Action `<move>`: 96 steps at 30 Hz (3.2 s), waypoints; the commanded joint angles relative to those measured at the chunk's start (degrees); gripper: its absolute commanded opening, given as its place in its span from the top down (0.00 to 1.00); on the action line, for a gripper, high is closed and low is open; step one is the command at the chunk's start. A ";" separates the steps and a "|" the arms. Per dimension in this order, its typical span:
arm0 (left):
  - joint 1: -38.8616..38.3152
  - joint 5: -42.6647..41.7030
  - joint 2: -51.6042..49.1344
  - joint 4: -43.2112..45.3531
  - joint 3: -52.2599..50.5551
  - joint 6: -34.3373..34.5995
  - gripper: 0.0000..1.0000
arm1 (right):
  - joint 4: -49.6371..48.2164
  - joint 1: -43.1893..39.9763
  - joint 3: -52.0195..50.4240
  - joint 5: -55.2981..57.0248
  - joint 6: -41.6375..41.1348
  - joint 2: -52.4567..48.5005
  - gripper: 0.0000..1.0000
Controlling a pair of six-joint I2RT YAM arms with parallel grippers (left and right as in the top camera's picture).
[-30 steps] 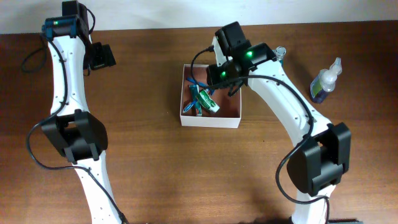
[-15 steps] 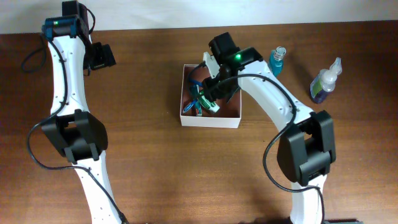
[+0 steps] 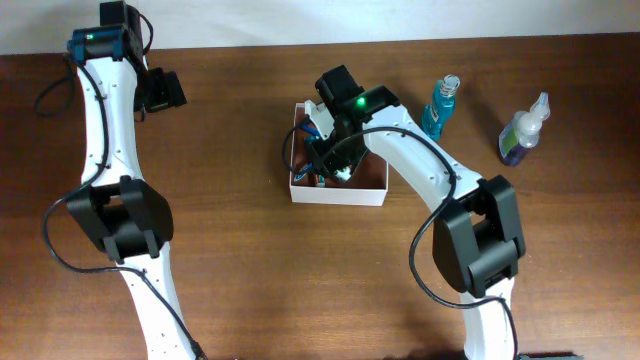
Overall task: Pack container
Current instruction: 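Lower the soap bar into the box and open the right gripper, then raise the right gripper and move it over the teal mouthwash bottle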
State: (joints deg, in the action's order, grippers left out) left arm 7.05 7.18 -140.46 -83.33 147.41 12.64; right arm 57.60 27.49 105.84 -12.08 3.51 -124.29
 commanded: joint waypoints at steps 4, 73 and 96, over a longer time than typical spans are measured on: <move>0.26 0.63 0.98 -0.02 -0.28 -0.28 0.00 | -0.04 0.26 -0.68 0.57 3.82 -4.59 0.44; 0.26 0.63 0.98 -0.02 -0.28 -0.31 0.01 | 11.04 -13.11 38.99 9.53 -14.99 -4.00 0.52; 0.26 0.63 0.98 -0.02 -0.28 -0.31 0.01 | 14.88 -24.90 36.04 15.78 -14.91 -6.99 0.34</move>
State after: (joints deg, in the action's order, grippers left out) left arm 7.05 7.18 -140.46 -83.33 147.41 12.64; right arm 72.29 2.96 143.20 2.79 -11.42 -129.62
